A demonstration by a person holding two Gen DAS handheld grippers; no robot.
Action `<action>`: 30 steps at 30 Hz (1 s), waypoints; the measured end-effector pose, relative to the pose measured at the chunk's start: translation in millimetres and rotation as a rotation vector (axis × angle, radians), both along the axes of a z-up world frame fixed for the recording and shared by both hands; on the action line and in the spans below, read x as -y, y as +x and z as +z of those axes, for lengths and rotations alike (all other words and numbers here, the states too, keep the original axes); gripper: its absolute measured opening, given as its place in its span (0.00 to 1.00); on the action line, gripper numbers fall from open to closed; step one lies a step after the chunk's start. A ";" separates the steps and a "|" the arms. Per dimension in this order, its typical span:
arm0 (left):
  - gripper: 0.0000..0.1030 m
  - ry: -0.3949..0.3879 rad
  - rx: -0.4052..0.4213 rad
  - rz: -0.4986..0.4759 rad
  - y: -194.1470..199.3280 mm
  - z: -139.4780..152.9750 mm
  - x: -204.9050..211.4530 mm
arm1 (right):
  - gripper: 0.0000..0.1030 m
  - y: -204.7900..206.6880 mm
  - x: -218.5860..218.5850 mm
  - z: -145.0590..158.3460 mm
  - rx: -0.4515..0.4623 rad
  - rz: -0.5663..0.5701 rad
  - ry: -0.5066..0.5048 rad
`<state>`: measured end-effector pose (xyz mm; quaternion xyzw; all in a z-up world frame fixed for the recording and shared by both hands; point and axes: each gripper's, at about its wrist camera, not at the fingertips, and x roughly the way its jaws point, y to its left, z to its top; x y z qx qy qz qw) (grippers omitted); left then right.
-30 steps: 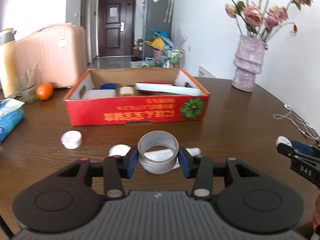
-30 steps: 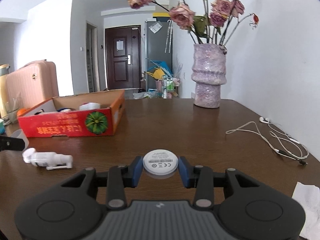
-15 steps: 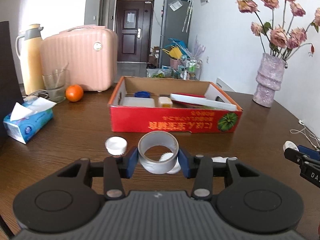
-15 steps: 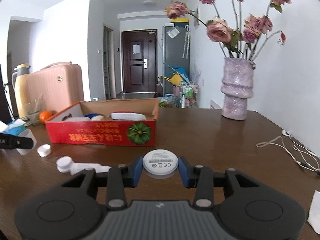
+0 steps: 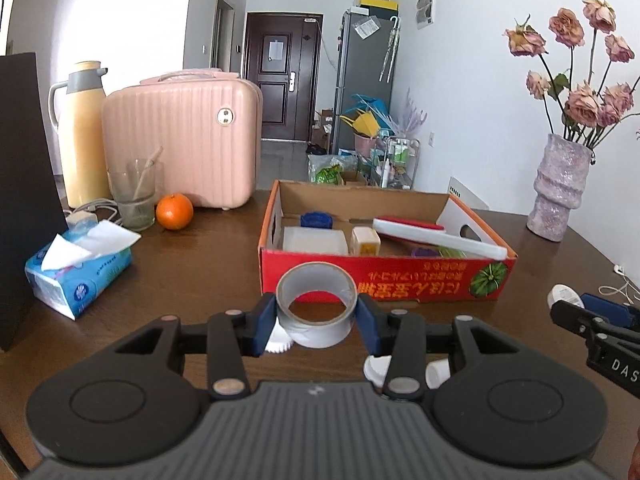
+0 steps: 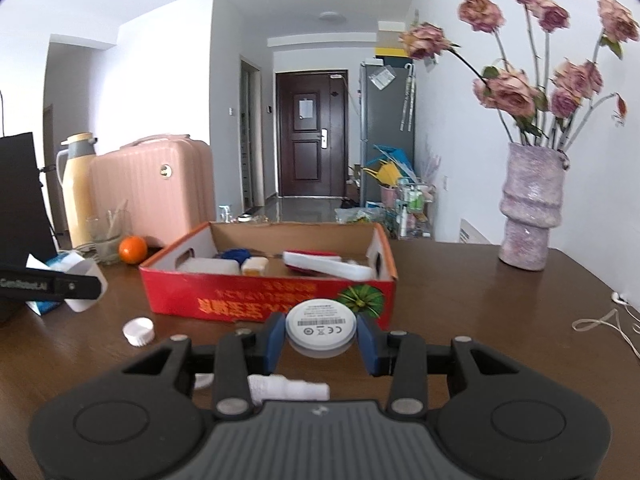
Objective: Organize rigid objects
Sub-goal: 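Carry the clear ring and white disc over the red cardboard box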
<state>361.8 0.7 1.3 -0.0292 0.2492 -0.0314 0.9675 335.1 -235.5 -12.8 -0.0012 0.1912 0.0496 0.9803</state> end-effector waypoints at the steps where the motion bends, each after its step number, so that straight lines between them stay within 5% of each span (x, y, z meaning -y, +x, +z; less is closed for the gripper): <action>1: 0.43 -0.001 0.003 0.001 2.3 1.5 -0.2 | 0.37 2.7 -2.5 1.5 0.003 0.005 0.004; 30: 0.43 0.003 0.001 0.054 112.6 -5.3 16.2 | 0.37 109.1 -41.8 -3.6 0.017 0.046 0.032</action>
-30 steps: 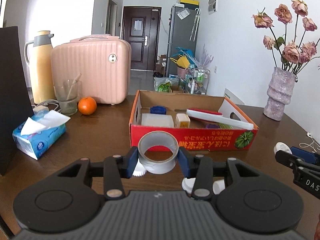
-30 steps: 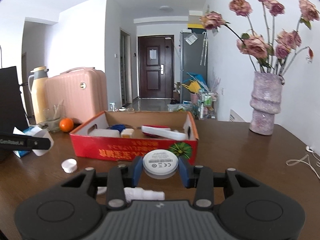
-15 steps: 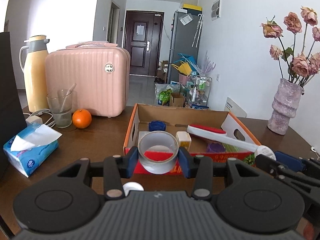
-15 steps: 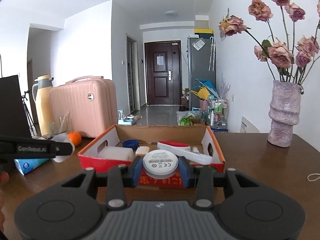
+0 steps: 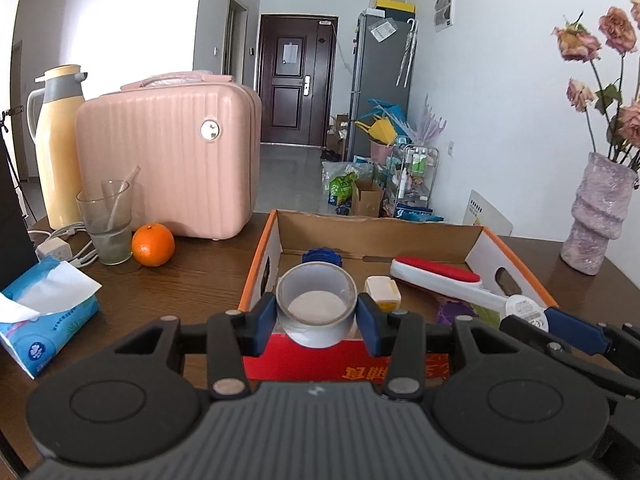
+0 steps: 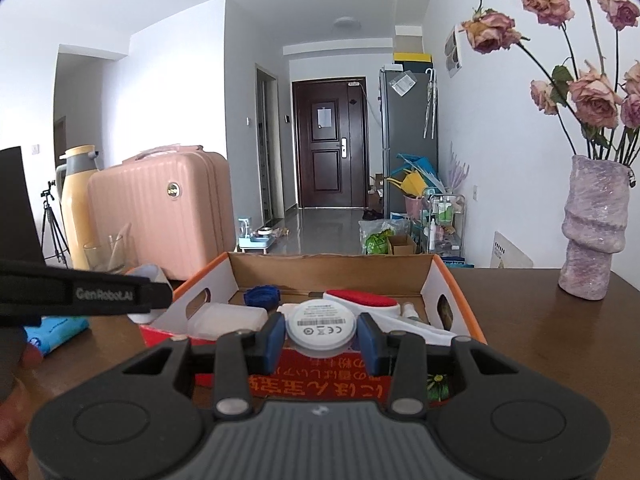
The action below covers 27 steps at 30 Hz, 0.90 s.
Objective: Organize rigid objects
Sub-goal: 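Carry the clear ring and white disc over the red cardboard box, then open the left tool to drop the clear ring while the right tool releases the disc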
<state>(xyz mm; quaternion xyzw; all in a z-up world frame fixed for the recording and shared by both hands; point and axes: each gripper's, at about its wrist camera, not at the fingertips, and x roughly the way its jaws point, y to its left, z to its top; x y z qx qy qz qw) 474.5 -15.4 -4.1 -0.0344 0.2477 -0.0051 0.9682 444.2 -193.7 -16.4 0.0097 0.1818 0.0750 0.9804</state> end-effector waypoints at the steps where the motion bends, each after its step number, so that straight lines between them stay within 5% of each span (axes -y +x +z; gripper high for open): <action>1: 0.43 -0.002 -0.004 0.001 4.1 -1.5 -0.1 | 0.37 3.7 -0.8 -0.8 -0.002 0.000 -0.002; 27: 0.43 0.014 -0.096 0.025 89.5 -36.1 -12.3 | 0.37 92.7 -21.7 -26.1 -0.110 0.076 -0.091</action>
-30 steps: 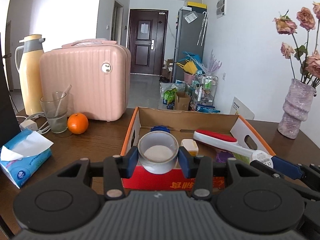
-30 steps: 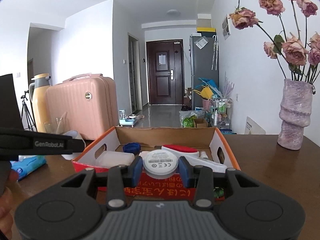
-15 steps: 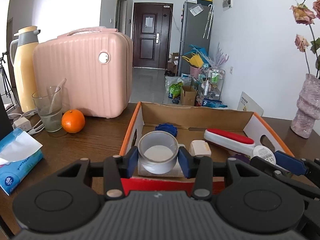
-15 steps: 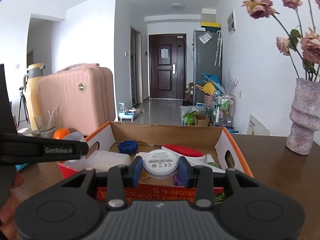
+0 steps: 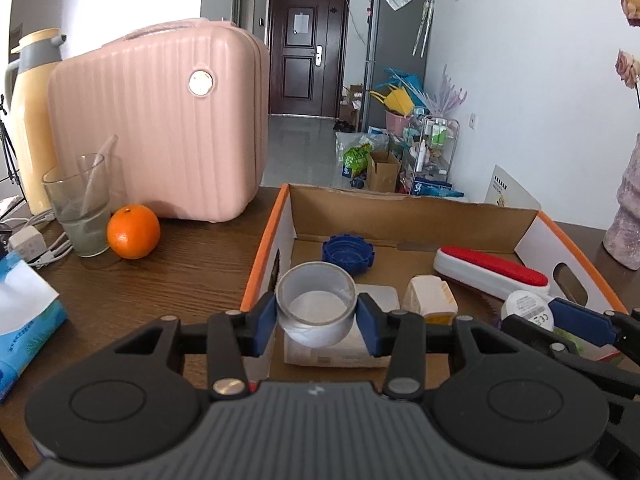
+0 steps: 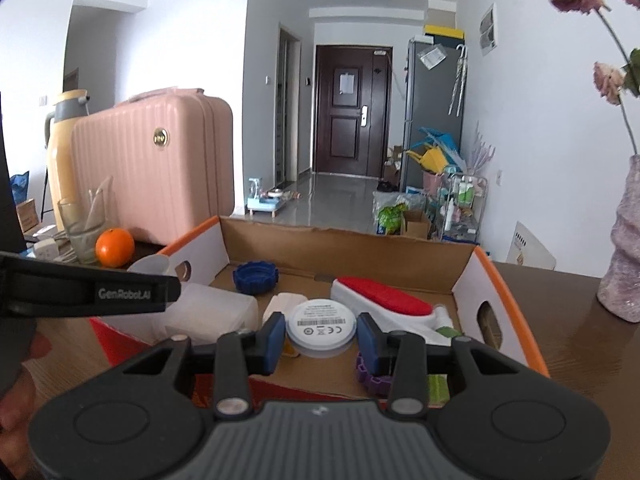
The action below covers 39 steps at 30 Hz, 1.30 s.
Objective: Organize rigid objects
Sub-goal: 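Open the left tool to drop the clear ring while the right tool releases the disc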
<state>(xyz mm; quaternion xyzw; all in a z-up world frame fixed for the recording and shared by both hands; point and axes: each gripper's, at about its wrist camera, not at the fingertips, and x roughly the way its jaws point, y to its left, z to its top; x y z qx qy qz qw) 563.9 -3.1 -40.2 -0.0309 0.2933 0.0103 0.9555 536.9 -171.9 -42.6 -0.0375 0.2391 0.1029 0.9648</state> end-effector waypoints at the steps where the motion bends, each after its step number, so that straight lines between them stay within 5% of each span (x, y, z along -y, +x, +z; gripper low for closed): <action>1: 0.43 0.002 -0.004 -0.003 2.1 -1.2 0.3 | 0.37 2.8 -0.5 -1.0 -0.007 0.006 0.000; 27: 0.51 0.000 -0.053 -0.066 18.2 -17.1 3.1 | 0.38 21.9 3.3 -15.6 -0.094 0.028 0.043; 31: 0.57 -0.005 -0.049 -0.079 16.1 -16.4 3.5 | 0.58 20.1 4.8 -14.1 -0.087 0.016 0.043; 39: 0.78 -0.024 0.011 -0.064 6.6 -6.3 -0.1 | 0.70 16.7 7.7 -11.1 -0.073 0.013 0.057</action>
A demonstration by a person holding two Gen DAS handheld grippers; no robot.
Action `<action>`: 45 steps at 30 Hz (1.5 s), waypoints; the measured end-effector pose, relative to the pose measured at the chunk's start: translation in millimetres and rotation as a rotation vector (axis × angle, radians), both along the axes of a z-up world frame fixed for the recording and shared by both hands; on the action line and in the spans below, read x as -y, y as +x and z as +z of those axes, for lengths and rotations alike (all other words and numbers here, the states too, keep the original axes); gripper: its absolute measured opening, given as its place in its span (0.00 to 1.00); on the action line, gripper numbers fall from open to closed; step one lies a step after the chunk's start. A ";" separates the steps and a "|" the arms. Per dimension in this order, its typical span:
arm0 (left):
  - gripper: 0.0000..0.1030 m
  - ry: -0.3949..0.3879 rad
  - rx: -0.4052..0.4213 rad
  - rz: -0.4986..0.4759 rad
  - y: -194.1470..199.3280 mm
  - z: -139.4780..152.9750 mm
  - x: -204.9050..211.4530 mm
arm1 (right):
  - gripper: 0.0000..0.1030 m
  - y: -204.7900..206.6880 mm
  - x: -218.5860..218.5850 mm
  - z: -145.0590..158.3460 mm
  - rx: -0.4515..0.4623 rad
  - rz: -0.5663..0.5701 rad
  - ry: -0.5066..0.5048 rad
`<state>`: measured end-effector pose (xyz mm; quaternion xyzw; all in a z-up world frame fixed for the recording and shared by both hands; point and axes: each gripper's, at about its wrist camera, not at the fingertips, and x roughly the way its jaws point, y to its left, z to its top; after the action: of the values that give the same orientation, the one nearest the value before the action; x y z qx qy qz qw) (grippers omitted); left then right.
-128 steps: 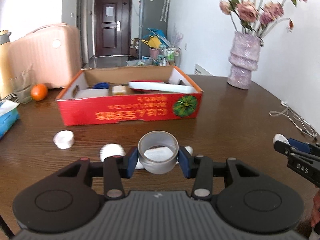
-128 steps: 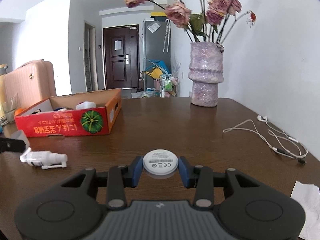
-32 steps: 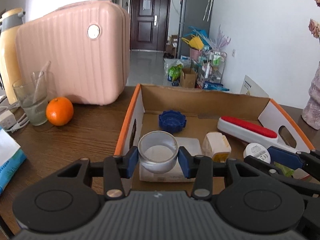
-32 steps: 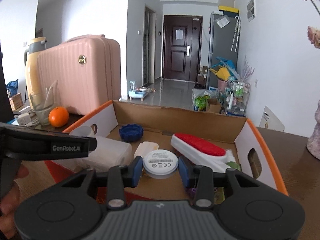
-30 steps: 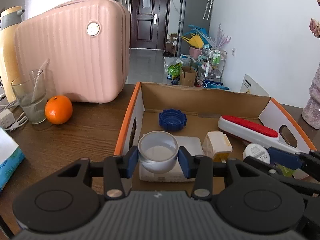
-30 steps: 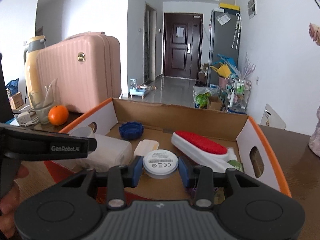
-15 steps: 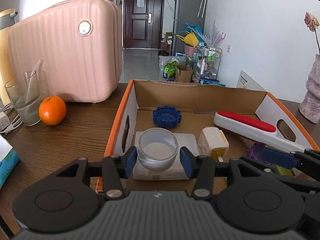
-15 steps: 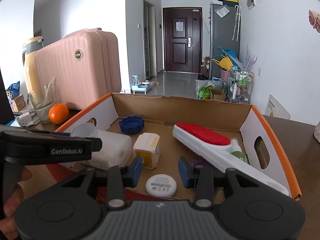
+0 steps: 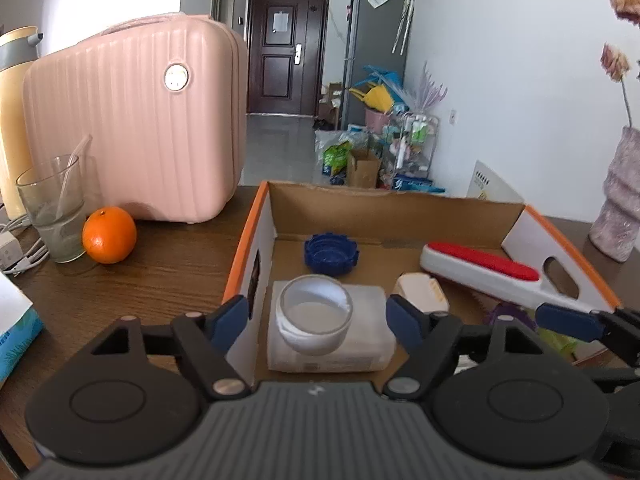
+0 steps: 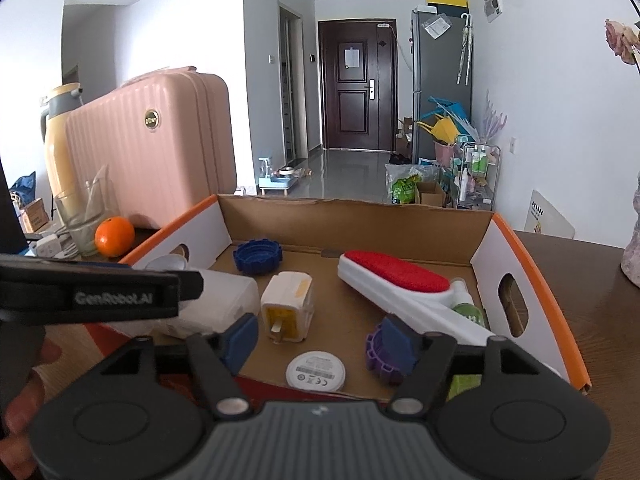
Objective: Organize rigid objects
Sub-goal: 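Open the left tool to drop the clear ring while the right tool releases the disc, then withdraw both tools from the box back toward the table items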
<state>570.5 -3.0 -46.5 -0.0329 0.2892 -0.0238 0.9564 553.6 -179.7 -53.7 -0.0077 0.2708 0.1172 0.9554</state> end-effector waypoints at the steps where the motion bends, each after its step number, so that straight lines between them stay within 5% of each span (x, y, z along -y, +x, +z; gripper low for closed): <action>1: 0.79 -0.004 0.006 -0.001 -0.7 1.4 -0.2 | 0.73 -0.1 -0.1 0.4 0.002 0.000 0.002; 10: 1.00 -0.006 0.055 0.012 -10.2 10.2 -1.3 | 0.89 -3.1 -0.1 1.2 0.010 0.000 0.013; 20: 1.00 -0.021 0.097 0.052 -25.2 19.9 -10.1 | 1.00 -23.1 -0.9 7.7 0.043 -0.024 0.003; 45: 1.00 -0.040 0.090 0.055 -124.8 29.2 -16.8 | 1.00 -131.4 18.9 28.5 0.083 -0.072 -0.006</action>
<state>445.7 13.9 -17.3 -0.0590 0.2443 -0.0046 0.9679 422.2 -198.6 -25.2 -0.0056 0.2314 0.0816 0.9694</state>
